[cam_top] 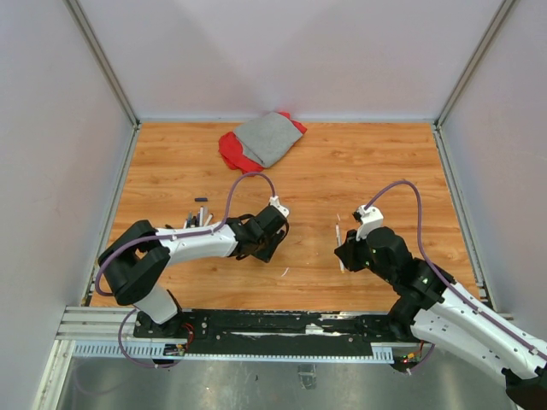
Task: Insert the pens into the pen caps
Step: Adjust the pen cap at the center of the board.
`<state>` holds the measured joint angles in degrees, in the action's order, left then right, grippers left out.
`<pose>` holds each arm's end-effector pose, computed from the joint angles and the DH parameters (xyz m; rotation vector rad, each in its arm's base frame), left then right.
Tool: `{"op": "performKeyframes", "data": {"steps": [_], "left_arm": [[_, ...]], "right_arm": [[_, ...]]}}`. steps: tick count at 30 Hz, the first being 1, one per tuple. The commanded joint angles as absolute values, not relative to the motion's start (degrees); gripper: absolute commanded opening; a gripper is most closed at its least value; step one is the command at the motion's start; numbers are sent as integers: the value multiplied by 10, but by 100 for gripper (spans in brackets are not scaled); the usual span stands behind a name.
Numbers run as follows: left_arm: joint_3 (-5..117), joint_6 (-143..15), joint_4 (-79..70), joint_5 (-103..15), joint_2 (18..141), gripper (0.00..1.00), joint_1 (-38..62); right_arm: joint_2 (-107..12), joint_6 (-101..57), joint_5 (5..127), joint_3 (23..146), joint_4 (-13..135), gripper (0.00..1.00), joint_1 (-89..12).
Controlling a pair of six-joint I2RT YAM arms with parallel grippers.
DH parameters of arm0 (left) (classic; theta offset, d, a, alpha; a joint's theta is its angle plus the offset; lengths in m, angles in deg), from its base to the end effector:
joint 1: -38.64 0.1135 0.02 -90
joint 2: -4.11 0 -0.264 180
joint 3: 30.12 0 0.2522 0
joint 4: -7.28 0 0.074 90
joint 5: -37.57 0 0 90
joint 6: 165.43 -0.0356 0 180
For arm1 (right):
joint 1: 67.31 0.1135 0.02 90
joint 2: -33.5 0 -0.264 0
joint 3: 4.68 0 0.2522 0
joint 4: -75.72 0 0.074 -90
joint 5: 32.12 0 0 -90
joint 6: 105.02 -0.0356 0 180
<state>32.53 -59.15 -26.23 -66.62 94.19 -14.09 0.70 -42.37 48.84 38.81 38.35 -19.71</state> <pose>0.1868 -0.2310 0.1665 0.7292 2.4813 -0.1144 0.1009 0.1022 0.2543 -0.2674 2.0777 0.6537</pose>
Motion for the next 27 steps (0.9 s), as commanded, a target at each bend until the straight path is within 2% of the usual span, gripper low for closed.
{"op": "performKeyframes", "data": {"steps": [1,27], "left_arm": [[319,-562,-280,-683,925,48,-144],[352,-536,-299,-740,978,39,-90]], "right_arm": [[13,-417,479,412,378,0,-195],[2,-420,482,402,391,1,-195]]}}
